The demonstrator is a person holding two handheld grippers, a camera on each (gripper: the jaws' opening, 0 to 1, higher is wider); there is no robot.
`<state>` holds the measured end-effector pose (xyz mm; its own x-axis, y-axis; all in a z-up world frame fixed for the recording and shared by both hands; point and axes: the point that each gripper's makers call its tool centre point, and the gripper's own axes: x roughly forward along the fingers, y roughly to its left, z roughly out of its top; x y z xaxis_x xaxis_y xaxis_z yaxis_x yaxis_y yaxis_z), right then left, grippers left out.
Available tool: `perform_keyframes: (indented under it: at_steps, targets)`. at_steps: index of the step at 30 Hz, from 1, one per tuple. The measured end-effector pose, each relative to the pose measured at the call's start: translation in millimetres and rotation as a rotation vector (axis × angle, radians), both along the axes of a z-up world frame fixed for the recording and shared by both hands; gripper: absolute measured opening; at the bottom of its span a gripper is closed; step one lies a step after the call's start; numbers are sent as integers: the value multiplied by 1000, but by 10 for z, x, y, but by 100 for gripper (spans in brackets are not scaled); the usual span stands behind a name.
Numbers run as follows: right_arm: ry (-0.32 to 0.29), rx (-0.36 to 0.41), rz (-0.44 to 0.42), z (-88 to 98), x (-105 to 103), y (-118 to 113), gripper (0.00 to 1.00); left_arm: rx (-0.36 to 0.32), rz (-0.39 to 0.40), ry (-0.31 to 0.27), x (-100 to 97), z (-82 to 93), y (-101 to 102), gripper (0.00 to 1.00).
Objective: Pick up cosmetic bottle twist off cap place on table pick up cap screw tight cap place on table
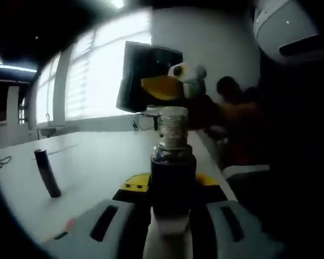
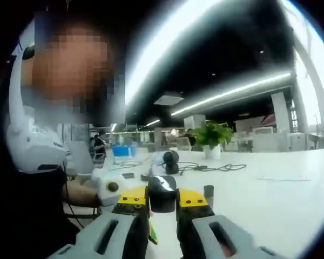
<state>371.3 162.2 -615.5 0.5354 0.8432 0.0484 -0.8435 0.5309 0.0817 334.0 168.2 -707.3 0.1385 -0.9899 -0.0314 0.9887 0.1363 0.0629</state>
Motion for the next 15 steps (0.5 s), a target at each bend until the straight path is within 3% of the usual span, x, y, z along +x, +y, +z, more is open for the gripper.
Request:
perform_keyframes:
  at_steps: [4, 8, 15]
  targets:
    - [-2, 2, 4, 12, 8, -5, 12, -53, -8, 38, 6, 95, 26, 18]
    - [-6, -3, 13, 32, 6, 11, 12, -59, -5, 44, 16, 103, 30, 18]
    - [-25, -30, 97, 102, -103, 123, 12, -94, -11, 61, -9, 165, 37, 17]
